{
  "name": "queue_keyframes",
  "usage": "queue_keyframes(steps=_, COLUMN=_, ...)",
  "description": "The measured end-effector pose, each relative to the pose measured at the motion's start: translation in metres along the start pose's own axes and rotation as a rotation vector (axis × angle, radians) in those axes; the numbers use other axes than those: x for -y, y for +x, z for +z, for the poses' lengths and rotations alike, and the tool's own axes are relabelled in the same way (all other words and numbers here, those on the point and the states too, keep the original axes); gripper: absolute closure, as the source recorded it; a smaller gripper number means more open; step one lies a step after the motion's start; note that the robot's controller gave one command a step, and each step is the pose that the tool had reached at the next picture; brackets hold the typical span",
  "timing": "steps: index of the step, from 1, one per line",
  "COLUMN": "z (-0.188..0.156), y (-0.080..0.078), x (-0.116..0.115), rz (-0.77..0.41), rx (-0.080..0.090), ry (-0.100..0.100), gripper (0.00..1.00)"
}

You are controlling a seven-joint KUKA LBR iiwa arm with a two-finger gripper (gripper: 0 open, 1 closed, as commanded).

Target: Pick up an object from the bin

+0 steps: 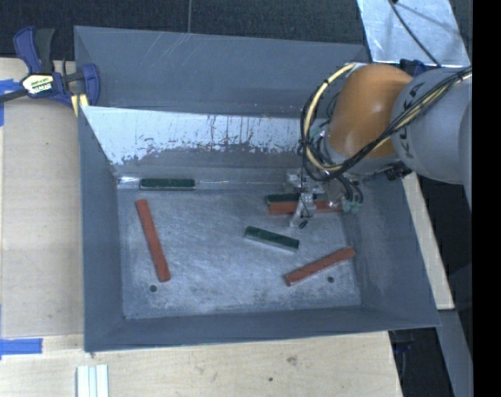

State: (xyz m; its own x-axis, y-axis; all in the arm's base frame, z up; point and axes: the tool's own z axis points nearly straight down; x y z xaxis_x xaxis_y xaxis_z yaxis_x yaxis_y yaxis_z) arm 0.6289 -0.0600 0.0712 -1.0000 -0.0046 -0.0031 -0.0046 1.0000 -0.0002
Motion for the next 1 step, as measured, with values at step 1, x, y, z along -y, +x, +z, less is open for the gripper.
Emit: queue_keyframes(steps=1, z=-0.1166, y=0.0205, x=0.0024, rz=-0.014, rx=0.008, ry=0.001, gripper=1.0)
